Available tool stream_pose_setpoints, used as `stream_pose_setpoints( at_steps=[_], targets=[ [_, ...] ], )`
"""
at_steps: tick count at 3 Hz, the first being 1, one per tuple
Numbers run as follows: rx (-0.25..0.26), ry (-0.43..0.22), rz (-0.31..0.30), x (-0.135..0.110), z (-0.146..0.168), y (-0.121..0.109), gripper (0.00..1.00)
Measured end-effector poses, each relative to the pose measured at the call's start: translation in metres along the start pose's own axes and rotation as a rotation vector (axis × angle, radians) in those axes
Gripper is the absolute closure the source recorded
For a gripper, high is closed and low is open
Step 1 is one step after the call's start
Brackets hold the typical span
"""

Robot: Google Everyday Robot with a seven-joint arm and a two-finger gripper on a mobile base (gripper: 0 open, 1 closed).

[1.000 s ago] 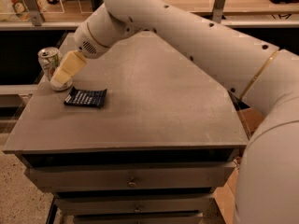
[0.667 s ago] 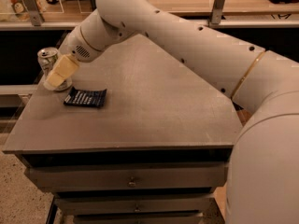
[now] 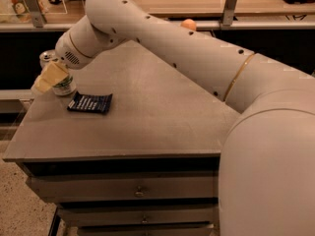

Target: Pick 7up can

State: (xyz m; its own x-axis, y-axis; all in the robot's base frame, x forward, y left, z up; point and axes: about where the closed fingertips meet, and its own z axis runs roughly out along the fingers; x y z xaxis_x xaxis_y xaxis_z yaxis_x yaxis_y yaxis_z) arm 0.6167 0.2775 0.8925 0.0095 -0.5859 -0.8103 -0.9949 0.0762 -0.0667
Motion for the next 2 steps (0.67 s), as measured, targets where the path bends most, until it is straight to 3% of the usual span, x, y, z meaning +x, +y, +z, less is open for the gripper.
stream_pose_setpoints(
  at_steps=[2],
  targets=[
    [-0.041, -0.031, 0.002, -0.0069, 0.0249, 0.0034, 0.64]
  ],
)
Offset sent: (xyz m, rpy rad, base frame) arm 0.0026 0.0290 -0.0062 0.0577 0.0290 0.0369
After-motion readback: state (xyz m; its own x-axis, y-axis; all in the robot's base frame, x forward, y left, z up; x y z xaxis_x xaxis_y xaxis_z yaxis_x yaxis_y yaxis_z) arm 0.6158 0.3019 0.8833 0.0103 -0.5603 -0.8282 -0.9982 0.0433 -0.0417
